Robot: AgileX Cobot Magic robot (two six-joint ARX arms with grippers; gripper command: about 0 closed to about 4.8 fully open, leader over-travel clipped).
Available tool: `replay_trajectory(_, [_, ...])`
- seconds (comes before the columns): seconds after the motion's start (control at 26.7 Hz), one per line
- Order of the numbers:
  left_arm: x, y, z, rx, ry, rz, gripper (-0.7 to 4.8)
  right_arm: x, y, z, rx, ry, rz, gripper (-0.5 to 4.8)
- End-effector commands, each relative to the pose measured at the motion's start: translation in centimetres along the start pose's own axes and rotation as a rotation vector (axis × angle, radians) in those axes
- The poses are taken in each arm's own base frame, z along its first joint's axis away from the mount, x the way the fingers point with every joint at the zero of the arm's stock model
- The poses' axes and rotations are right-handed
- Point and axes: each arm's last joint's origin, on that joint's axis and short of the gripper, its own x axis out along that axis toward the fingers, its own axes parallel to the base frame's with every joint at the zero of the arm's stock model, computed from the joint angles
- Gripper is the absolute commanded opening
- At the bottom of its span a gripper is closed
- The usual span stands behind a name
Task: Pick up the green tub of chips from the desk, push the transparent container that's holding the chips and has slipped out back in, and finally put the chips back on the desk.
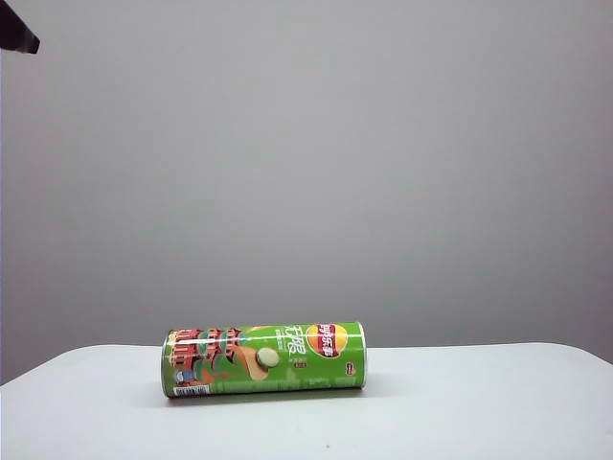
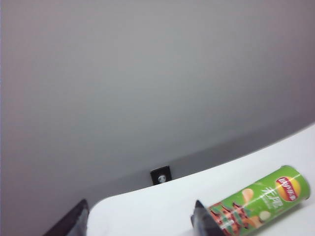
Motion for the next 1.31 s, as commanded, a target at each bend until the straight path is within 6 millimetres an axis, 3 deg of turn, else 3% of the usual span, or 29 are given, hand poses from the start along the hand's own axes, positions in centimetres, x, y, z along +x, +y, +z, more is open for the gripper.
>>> replay_trajectory(0.04, [-0.5, -0.3, -1.2, -0.059, -0.071, -0.004, 2.61, -0.5, -0.1, -1.5, 0.054, -0.115, 0.029, -0.09])
replay_trajectory(0.11, [-0.9, -0.7, -2.4, -0.088, -0.105, -0.062, 2.09, -0.9, -0.3, -3.5, 0.069, -0.152, 0.025, -0.09])
replay_trajectory(0.23, [-1.4, -0.9, -3.5, -0.113, -0.138, -0.055, 1.73, -1.5, -0.4, -5.3, 0.060, -0.181, 0.030, -0.09])
replay_trajectory(0.45, [-1.3, -0.6, -6.7, -0.286, -0.105, -0.039, 1.74, -1.9, -0.9, -7.9, 0.060, -0.203, -0.055, -0.09])
replay_trajectory(0.6, [-1.8, 0.2, -6.5, -0.321, -0.159, -0.029, 1.72, -1.8, -1.4, -8.5, 0.056, -0.177, -0.140, -0.09])
replay_trajectory(0.71, [-2.1, 0.6, -7.1, -0.325, -0.120, 0.024, 1.17, -1.7, -1.9, -9.3, 0.056, -0.142, -0.241, -0.09])
replay_trajectory(0.9, [-2.3, 0.5, -8.3, -0.292, -0.044, 0.055, 1.04, -1.6, -2.6, -11.0, 0.090, -0.044, -0.363, -0.09])
replay_trajectory(1.09, [-2.2, 0.3, -9.9, -0.268, 0.077, 0.104, 0.57, -1.6, -2.7, -11.3, 0.089, -0.014, -0.376, -0.09])
replay_trajectory(1.2, [-2.3, 0.2, -10.7, -0.268, 0.157, 0.132, 0.57, -1.6, -2.7, -11.3, 0.089, -0.013, -0.375, -0.04])
replay_trajectory(1.24, [-2.4, 0.1, -11.1, -0.232, 0.209, 0.121, 0.41, -1.6, -2.7, -11.3, 0.089, -0.013, -0.375, -0.04])
replay_trajectory(1.28, [-2.4, 0.0, -11.4, -0.219, 0.240, 0.114, -0.10, -1.6, -2.7, -11.3, 0.089, -0.013, -0.375, -0.04])
replay_trajectory(1.31, [-2.5, -0.1, -11.6, -0.219, 0.261, 0.111, -0.05, -1.6, -2.7, -11.3, 0.089, -0.013, -0.376, -0.05])
